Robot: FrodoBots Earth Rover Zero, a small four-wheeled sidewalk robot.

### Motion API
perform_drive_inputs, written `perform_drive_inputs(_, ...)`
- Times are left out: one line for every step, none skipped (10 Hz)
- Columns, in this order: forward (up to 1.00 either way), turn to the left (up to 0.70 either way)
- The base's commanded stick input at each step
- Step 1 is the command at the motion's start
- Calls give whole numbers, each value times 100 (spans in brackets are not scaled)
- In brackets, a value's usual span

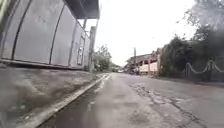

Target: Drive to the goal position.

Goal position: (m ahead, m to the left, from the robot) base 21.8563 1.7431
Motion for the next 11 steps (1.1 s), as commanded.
perform_drive_inputs(70,0)
perform_drive_inputs(70,0)
perform_drive_inputs(70,0)
perform_drive_inputs(70,0)
perform_drive_inputs(70,0)
perform_drive_inputs(70,0)
perform_drive_inputs(70,0)
perform_drive_inputs(70,0)
perform_drive_inputs(70,0)
perform_drive_inputs(70,0)
perform_drive_inputs(70,0)
